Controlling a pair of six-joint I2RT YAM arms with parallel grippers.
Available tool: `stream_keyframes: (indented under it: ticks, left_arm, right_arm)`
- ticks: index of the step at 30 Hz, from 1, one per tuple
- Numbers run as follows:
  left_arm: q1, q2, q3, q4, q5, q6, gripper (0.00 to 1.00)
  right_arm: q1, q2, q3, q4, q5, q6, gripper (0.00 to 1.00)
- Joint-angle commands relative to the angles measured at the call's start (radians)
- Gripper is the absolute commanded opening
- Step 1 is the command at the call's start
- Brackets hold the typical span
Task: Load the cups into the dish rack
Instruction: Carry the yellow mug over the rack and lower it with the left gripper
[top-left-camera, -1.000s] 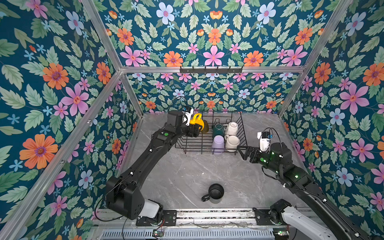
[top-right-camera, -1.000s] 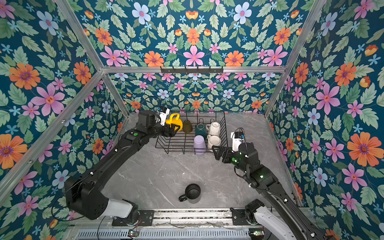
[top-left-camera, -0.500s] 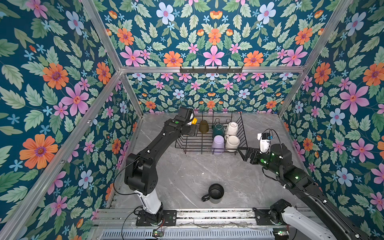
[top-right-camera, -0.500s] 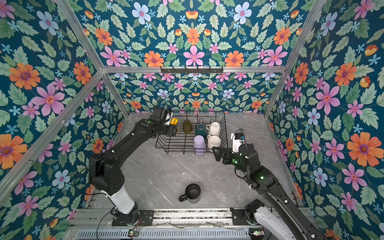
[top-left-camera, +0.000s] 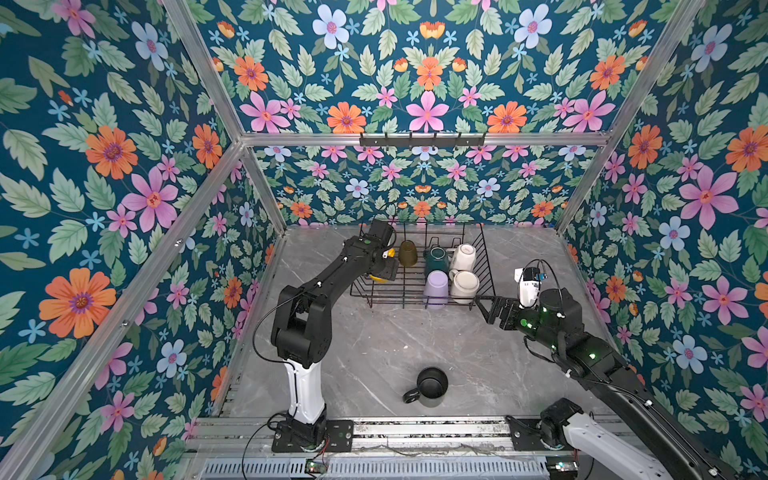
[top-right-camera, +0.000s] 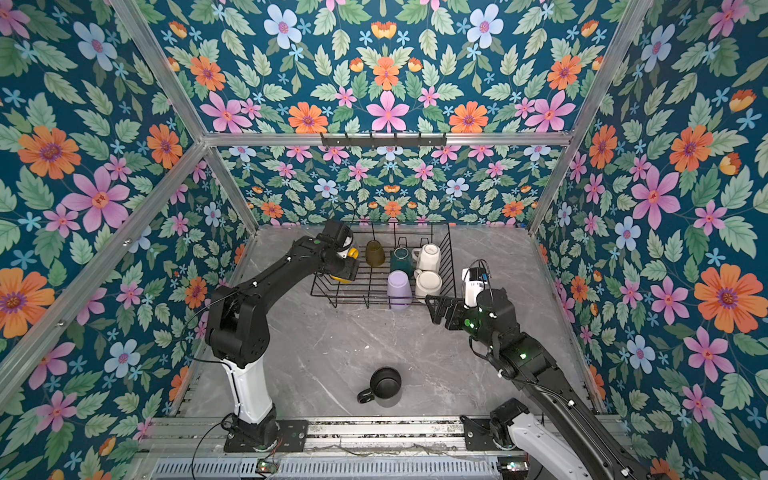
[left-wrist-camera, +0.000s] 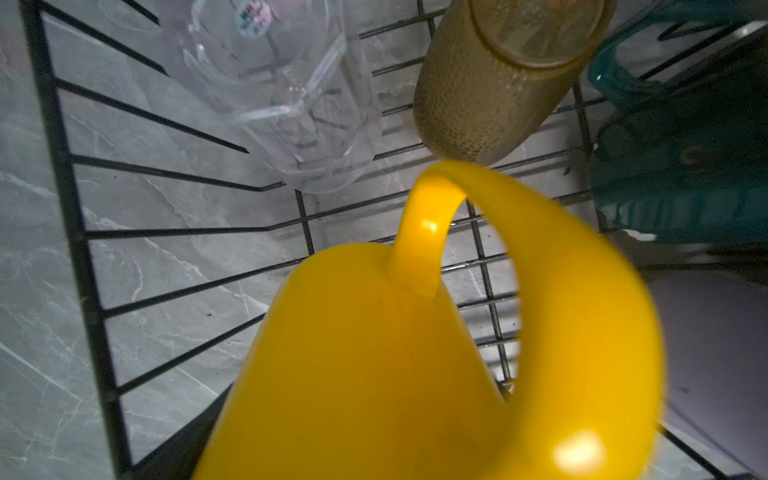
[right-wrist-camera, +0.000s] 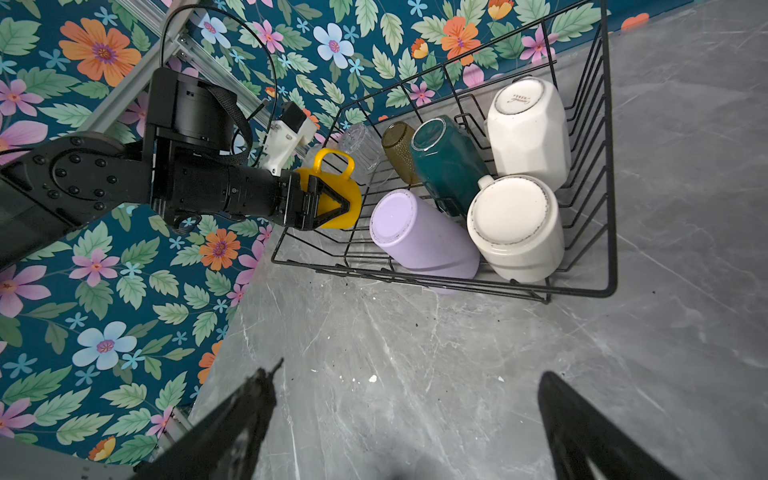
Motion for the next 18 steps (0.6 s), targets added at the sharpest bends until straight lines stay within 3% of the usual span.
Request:
stream_keyframes:
  ticks: [1, 8, 18]
  left_arm:
    - [-0.002, 0.022, 0.017, -0.004, -0.029, 0.004, 0.00]
    - [-0.006, 0.065, 0.027, -0.023, -0.050, -0.009, 0.03]
    - [-0.006, 0.092, 0.023, -0.023, -0.047, -0.030, 0.46]
  right_arm:
    - [0.001, 0.004, 0.001, 0.004, 0.000, -0.003, 0.99]
    - [0.000, 0.003, -0.002, 0.005, -0.003, 0.000, 0.99]
    - [0.001, -0.005, -0.007, 0.006, -0.013, -0.002, 0.99]
